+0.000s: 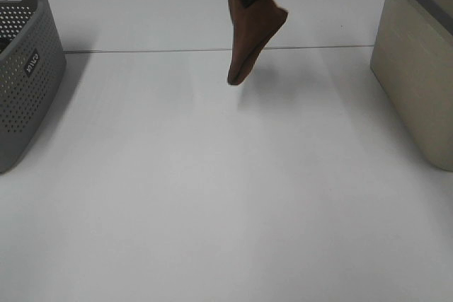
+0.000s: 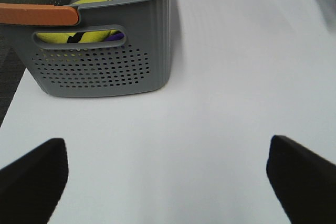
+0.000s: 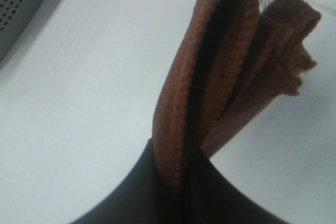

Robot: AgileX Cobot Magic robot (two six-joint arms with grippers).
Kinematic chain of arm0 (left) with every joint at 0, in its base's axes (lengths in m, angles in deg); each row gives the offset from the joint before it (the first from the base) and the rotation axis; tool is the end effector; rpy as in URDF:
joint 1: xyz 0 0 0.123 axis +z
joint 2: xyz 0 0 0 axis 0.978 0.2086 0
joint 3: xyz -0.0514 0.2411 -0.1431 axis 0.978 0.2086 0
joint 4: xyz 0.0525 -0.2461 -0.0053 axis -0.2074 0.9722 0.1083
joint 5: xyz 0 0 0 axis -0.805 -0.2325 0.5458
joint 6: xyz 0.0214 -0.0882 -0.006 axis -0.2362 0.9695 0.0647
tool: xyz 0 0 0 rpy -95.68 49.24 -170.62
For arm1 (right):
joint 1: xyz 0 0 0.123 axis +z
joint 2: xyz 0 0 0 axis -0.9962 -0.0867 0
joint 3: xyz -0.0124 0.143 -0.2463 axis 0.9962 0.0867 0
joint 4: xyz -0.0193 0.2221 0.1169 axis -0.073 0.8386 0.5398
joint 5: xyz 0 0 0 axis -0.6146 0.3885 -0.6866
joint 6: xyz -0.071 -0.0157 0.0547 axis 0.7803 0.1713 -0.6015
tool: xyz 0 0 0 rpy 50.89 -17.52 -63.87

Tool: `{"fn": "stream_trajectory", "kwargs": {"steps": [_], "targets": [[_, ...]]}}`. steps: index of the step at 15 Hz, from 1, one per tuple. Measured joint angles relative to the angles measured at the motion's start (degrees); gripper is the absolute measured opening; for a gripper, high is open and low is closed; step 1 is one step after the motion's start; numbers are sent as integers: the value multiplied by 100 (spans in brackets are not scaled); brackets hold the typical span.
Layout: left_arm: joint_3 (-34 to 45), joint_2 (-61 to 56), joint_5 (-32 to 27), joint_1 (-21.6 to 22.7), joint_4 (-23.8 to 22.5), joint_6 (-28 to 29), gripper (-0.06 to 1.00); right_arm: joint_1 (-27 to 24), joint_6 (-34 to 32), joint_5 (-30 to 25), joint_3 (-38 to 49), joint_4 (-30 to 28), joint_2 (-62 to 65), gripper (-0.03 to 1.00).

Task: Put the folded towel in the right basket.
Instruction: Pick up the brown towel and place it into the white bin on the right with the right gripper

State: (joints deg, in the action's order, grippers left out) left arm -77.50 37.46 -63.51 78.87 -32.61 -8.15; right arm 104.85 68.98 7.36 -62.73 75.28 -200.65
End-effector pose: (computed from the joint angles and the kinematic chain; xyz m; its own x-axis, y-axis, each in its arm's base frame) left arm -0.0054 -0.0010 0.2762 -0.4491 -0.0011 -0.8935 -0.0037 1.0000 0.0007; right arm 0.4698 0.2013 0.2924 -0.7202 -0.4058 -0.5627 -0.5946 0.7789 0.1994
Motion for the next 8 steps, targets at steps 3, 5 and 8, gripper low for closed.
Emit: {"fn": "stream_trajectory", "kwargs": {"steps": [3,5,8], "targets": [[0,0,0,0,0,0,98,0,-275,-86,-17,-1473,819,7],[0,0,0,0,0,0,98,-126,-344,-109,-17,-2063,1352,7],[0,0,0,0,0,0,98,-894,-487,-109,-17,-2063,1971,7]]}}
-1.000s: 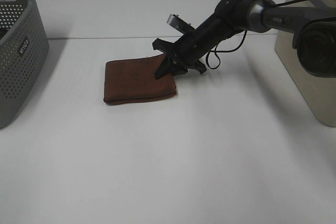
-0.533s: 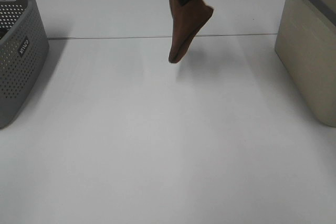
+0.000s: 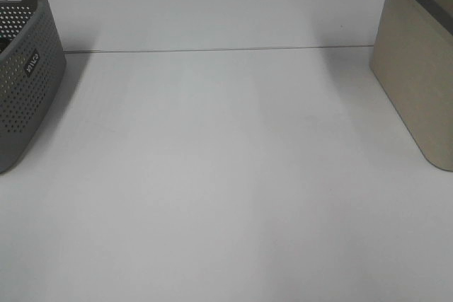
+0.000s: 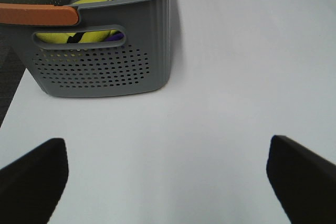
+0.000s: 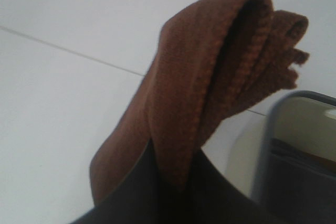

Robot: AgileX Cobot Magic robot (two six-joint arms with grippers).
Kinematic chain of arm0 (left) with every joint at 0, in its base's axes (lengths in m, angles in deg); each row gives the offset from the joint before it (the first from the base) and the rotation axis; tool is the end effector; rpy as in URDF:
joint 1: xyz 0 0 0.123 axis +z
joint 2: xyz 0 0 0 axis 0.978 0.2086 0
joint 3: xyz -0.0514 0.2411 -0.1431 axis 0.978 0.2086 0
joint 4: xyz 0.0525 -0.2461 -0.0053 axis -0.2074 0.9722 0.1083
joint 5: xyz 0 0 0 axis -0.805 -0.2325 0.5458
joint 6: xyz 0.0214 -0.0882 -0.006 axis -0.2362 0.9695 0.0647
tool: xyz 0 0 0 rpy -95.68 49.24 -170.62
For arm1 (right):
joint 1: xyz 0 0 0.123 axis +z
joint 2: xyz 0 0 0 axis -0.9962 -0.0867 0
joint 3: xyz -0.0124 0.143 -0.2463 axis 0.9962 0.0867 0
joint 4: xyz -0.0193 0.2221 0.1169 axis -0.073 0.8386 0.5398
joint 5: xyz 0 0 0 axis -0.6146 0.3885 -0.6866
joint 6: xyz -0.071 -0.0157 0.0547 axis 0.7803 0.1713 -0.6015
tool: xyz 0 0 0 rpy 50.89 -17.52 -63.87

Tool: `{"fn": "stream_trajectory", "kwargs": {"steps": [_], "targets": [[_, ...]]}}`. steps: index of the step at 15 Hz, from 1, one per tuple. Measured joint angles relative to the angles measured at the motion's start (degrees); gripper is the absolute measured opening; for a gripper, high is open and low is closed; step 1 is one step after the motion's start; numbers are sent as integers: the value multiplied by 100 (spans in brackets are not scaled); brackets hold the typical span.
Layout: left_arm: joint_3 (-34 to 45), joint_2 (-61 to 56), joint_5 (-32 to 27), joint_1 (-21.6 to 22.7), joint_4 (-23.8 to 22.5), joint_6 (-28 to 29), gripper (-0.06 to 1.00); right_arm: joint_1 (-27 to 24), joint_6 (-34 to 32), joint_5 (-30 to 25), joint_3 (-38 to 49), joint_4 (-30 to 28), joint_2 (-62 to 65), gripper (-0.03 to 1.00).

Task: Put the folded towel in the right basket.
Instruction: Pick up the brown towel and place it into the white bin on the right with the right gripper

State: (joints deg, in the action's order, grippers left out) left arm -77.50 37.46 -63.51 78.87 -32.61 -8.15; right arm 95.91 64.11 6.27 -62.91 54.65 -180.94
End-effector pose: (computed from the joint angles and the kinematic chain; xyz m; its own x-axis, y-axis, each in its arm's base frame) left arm -0.0054 -0.0010 0.2762 -0.4491 -0.0011 -0.8935 -0.0037 1.0000 0.0007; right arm 0.4168 0.0802 0.4494 -0.5908 -0.3119 -0.7441 -0.3099 0.9392 -0.1477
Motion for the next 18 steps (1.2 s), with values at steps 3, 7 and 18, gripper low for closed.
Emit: {"fn": "stream_trajectory", "kwargs": {"steps": [3,7,18], "targets": [[0,0,0,0,0,0,98,-854,-34,-6,6,0,258,7],[0,0,0,0,0,0,98,-2200,-155,-6,304,309,298,7],[0,0,0,0,0,0,98,-2613,-286,-6,2194,688,17,54]]}}
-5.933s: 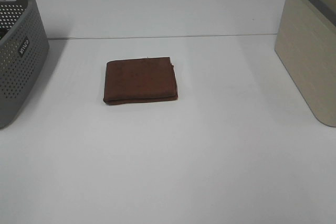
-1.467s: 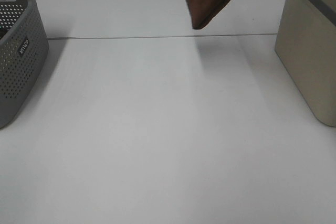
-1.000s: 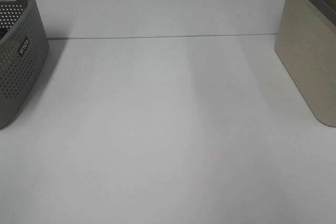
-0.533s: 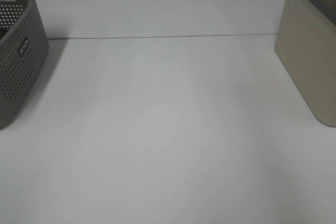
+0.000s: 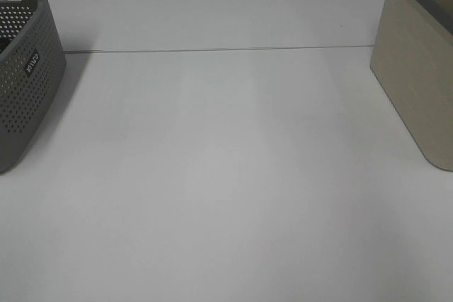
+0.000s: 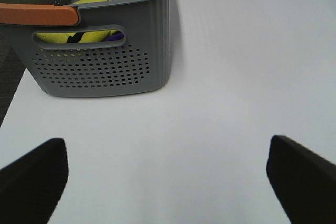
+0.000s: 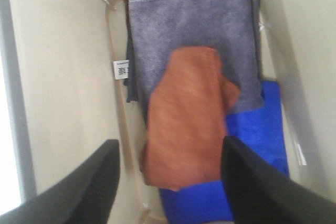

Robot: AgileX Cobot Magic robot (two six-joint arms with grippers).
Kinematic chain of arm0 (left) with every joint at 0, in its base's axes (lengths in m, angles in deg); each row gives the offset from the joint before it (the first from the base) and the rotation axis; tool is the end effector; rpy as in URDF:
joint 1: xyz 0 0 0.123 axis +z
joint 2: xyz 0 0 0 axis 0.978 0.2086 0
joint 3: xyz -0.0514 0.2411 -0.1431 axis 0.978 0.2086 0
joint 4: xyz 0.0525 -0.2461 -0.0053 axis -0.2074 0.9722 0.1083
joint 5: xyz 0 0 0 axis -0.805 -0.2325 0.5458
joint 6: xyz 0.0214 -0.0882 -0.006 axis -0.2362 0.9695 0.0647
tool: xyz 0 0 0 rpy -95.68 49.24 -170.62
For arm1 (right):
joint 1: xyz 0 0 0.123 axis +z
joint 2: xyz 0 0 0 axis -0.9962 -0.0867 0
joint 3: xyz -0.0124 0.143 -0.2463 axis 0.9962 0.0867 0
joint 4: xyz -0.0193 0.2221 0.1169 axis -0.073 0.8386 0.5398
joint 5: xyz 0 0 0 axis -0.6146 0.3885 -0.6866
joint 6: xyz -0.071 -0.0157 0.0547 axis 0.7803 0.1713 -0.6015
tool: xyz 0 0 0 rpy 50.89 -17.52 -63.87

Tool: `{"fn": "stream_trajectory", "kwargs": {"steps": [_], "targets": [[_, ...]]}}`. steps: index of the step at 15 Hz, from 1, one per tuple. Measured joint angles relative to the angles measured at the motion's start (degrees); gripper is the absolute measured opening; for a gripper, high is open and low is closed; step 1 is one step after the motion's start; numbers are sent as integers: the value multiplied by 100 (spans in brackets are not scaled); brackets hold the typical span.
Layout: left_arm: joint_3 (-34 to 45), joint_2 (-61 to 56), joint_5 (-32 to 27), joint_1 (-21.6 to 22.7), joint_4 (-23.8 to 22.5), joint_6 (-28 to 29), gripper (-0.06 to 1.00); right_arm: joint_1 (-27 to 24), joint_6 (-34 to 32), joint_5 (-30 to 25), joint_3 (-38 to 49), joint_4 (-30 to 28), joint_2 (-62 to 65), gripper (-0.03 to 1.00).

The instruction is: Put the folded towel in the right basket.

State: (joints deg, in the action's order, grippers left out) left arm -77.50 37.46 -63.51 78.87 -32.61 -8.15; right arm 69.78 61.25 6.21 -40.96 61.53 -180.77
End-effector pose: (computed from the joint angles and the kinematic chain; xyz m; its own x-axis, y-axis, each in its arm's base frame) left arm -0.0054 -0.0010 0.2762 -0.4491 -0.0011 -0.8935 -0.0037 1.0000 0.0007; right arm 0.4218 -0.1043 0.3418 -0.8721 0.1299 -0.4717 0.1203 0.9914 0.0507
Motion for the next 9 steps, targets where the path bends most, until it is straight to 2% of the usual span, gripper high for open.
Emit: {"fn": "stream_trajectory", "kwargs": {"steps": [4,7,8,9], "targets": [[0,0,0,0,0,0,98,189,-6,0,0,533,74,69],[0,0,0,0,0,0,98,871,-23,6,0,556,430,72],[0,0,0,0,0,0,98,1272,-120,6,0,602,728,72],[0,0,0,0,0,0,98,1329,-160,0,0,602,785,72]]}}
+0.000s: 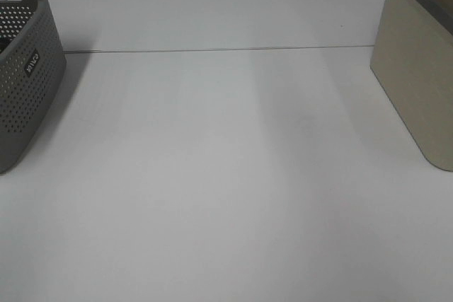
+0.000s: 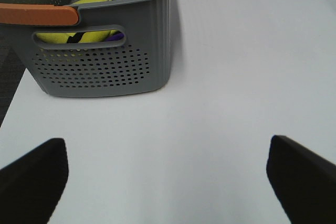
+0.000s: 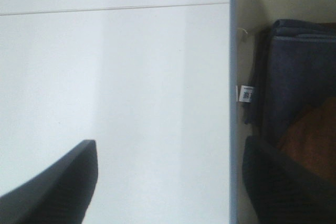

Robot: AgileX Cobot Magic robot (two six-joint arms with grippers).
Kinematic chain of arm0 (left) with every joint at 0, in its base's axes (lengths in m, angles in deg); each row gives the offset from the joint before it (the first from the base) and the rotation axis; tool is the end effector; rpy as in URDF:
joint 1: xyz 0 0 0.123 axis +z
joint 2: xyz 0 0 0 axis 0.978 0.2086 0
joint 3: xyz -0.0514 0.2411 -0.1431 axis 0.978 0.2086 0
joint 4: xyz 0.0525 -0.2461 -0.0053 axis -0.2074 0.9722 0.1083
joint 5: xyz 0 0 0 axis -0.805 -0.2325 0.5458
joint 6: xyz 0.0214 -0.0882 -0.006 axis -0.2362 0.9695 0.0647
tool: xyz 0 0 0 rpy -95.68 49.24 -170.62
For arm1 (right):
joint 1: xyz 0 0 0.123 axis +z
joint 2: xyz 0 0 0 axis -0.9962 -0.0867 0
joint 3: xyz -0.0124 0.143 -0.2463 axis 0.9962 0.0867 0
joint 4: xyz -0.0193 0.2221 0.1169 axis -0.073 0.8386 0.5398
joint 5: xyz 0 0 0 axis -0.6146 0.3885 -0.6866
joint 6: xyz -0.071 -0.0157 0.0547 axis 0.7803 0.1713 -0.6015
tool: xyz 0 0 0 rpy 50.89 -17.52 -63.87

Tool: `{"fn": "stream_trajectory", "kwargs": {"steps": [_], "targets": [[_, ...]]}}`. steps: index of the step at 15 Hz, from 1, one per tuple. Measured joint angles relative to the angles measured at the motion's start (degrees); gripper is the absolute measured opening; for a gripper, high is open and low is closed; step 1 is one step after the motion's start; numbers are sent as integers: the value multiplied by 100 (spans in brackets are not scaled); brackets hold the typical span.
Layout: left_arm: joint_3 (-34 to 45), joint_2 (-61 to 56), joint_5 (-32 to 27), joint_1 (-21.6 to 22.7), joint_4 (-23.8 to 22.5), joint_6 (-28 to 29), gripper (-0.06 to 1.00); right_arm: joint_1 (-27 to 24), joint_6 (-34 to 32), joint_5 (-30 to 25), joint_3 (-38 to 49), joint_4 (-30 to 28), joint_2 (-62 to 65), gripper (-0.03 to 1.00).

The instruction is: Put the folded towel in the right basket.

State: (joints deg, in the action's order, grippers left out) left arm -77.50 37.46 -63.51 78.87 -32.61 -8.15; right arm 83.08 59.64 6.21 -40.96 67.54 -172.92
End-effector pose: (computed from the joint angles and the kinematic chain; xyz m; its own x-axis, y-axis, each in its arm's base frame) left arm -0.0054 -0.0010 0.2762 -0.4491 -0.0011 -0.8935 -0.0037 1.0000 0.0007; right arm 0.4005 0.0056 0.4005 -0.8061 -0.0117 -0.5916 -0.1218 0.9817 0.1465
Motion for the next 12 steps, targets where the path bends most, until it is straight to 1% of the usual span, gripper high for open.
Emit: {"fn": "stream_trajectory", "kwargs": {"steps": [2,4,6,10,12], "targets": [[0,0,0,0,0,0,98,115,-132,6,126,0,413,73],[0,0,0,0,0,0,98,132,-212,11,716,0,1026,73],[0,0,0,0,0,0,98,132,-275,11,1874,-34,1891,73],[0,0,0,0,0,0,98,132,-281,17,4670,-584,3936,73],[0,0,0,0,0,0,98,132,-286,11,6005,-699,4996,73]]}}
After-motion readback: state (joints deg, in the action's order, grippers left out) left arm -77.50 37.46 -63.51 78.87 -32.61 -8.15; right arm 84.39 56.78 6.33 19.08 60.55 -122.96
